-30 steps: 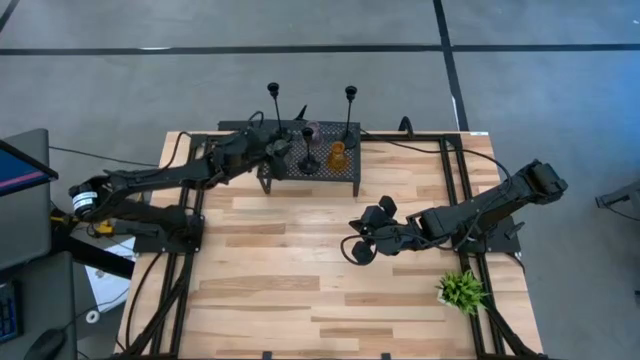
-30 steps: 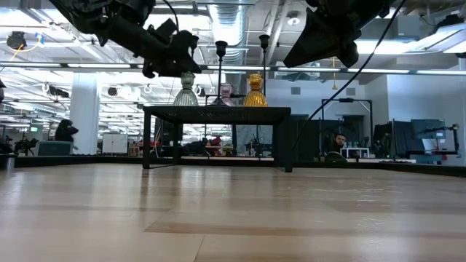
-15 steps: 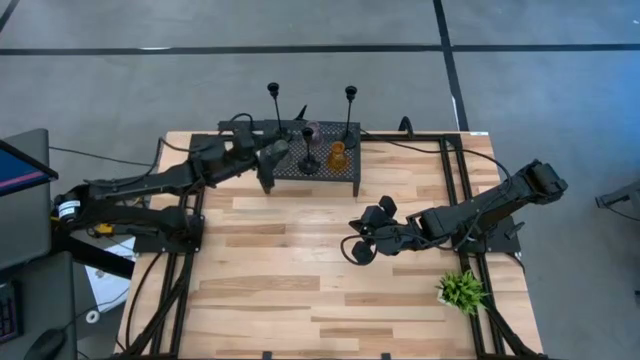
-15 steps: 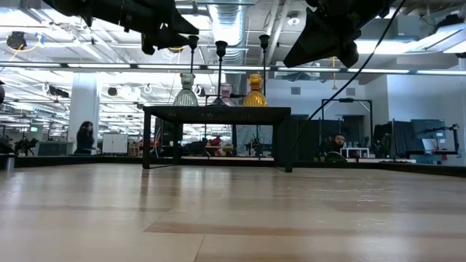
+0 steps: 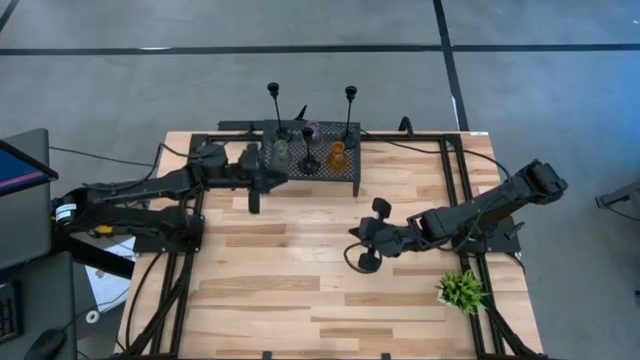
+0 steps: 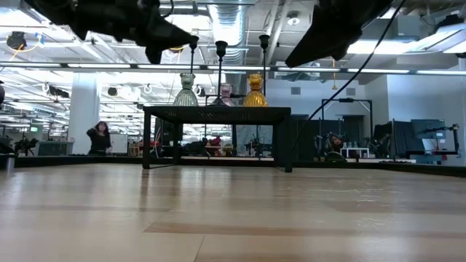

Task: Pick & Place candle stick holders
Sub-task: Return to Home Position

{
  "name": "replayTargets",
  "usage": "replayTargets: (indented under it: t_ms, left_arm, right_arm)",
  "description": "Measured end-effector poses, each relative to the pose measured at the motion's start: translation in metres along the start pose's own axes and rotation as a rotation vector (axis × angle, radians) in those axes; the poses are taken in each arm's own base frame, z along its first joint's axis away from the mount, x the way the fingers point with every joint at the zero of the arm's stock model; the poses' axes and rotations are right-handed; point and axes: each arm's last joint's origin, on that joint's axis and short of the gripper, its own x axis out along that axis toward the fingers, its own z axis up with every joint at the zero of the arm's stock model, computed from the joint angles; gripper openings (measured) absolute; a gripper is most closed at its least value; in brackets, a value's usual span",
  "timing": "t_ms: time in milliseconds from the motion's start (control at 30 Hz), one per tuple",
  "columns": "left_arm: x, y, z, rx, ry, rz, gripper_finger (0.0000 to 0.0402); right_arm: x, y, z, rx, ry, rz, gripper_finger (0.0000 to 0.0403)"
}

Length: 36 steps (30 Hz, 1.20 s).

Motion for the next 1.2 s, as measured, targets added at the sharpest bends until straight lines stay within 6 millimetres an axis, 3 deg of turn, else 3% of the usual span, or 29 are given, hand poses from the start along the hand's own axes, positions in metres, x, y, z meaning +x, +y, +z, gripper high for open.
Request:
replayTargets:
  t_ms: [100,300,400,633,867,1200]
  left_arm:
    - [-0.004,-0.003,-0.010,-0.006,0.017,-0.055,0.0011]
    - [-0.024,-0.012,-0.025,0.004,-0.008,-0.102,0.0004]
    - [-0.037,-0.018,-0.038,0.054,-0.028,-0.120,0.0004]
    - [-0.052,-0.032,-0.060,0.147,-0.068,-0.120,0.0003]
    - [-0.056,-0.040,-0.075,0.204,-0.058,-0.141,0.0003]
    - [-0.057,-0.039,-0.097,0.205,0.014,-0.040,0.0003]
  right_arm:
    - [0.003,-0.006,0.002,0.001,0.008,0.002,0.0000]
    - [-0.012,-0.019,-0.001,0.007,-0.034,0.010,0.0000]
    - [-0.027,-0.025,-0.006,0.006,-0.154,0.055,0.0000]
    - [-0.051,-0.050,-0.040,0.062,-0.447,0.229,0.0000]
    - [-0.063,-0.074,-0.079,0.106,-0.517,0.260,0.0000]
    - [-0.083,-0.092,-0.102,0.068,-0.708,0.242,0.0000]
